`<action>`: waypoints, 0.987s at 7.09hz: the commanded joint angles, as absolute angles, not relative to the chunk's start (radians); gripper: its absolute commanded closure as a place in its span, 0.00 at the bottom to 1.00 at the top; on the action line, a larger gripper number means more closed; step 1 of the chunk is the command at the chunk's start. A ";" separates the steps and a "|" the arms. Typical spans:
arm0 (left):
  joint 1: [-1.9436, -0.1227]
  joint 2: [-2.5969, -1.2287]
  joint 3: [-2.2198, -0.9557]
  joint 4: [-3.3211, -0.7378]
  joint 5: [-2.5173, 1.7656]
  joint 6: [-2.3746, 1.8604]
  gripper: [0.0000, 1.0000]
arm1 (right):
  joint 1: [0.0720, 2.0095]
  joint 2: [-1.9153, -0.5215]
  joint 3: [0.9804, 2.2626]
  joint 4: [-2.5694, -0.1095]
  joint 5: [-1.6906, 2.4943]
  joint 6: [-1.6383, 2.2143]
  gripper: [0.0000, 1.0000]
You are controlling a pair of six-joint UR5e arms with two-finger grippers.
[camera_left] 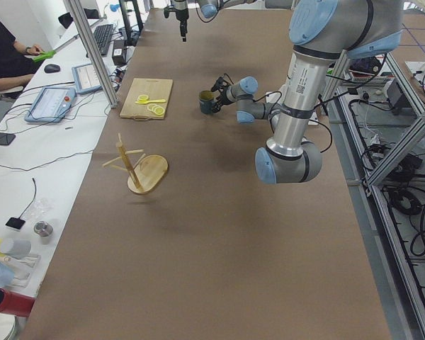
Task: Hang cup on storage rack
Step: 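Close the left gripper on the blue mug's handle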
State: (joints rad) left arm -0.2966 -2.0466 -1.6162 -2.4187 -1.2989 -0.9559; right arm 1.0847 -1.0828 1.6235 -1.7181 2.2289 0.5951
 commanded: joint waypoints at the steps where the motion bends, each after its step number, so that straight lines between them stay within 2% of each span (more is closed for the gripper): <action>1: -0.296 -2.052 -1.609 -2.444 -1.307 -0.956 0.53 | 1.085 -1.081 1.623 -1.718 2.229 0.595 0.00; 3: -0.301 -2.054 -1.609 -2.491 -1.305 -0.956 0.68 | 1.085 -1.081 1.623 -1.718 2.229 0.595 0.00; 4: -0.310 -2.054 -1.609 -2.491 -1.305 -0.957 0.68 | 1.083 -1.083 1.623 -1.718 2.229 0.595 0.00; 5: -0.316 -2.054 -1.609 -2.491 -1.304 -0.963 0.76 | 1.083 -1.083 1.623 -1.718 2.229 0.595 0.00; 6: -0.324 -2.056 -1.612 -2.493 -1.307 -0.969 1.00 | 1.081 -1.083 1.623 -1.718 2.229 0.595 0.00; 7: -0.337 -2.059 -1.626 -2.493 -1.308 -0.971 1.00 | 1.081 -1.083 1.623 -1.718 2.229 0.595 0.00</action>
State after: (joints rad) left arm -0.3236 -2.0560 -1.6145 -2.4919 -1.3065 -0.9672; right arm 1.0821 -1.0829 1.6230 -1.7180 2.2289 0.5952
